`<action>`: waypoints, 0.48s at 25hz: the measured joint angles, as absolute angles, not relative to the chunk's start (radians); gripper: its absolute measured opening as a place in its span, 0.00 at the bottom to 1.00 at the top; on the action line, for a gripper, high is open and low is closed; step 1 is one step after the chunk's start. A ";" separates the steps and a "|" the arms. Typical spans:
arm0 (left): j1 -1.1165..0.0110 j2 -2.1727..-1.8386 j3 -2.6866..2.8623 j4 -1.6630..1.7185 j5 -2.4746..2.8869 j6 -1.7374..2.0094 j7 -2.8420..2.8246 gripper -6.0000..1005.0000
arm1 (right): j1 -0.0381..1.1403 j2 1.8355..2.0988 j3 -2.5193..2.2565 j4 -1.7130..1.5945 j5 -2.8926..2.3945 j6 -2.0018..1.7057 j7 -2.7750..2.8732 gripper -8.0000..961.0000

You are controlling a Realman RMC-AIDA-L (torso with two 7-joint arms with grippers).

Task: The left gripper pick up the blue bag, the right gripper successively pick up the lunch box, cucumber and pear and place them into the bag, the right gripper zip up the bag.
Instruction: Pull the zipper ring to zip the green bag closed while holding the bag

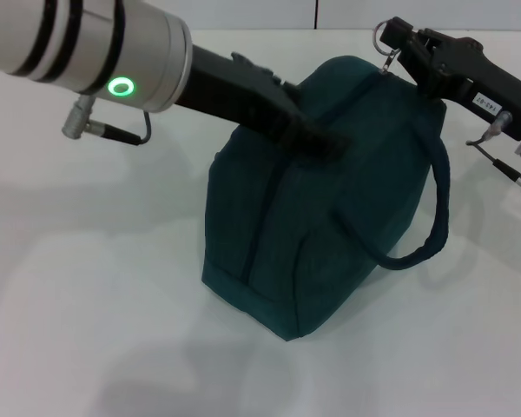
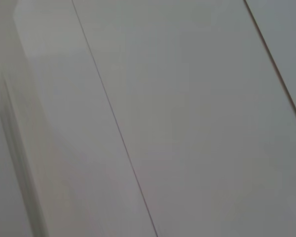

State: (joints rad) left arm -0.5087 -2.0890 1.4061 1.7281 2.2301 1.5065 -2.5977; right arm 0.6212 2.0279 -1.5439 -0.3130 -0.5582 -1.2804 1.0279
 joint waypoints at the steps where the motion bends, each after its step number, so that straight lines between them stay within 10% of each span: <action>1: -0.510 -2.089 1.409 1.720 2.238 1.504 -2.602 0.87 | 0.621 2.028 -1.544 -0.313 -0.558 -1.280 1.028 0.15; 12: -0.503 -2.089 1.425 1.705 2.217 1.496 -2.572 0.72 | 0.620 2.028 -1.545 -0.313 -0.558 -1.281 1.028 0.15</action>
State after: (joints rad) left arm -0.5032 -2.0891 1.4254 1.7052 2.2172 1.4960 -2.5717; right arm 0.6205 2.0279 -1.5447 -0.3130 -0.5583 -1.2809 1.0279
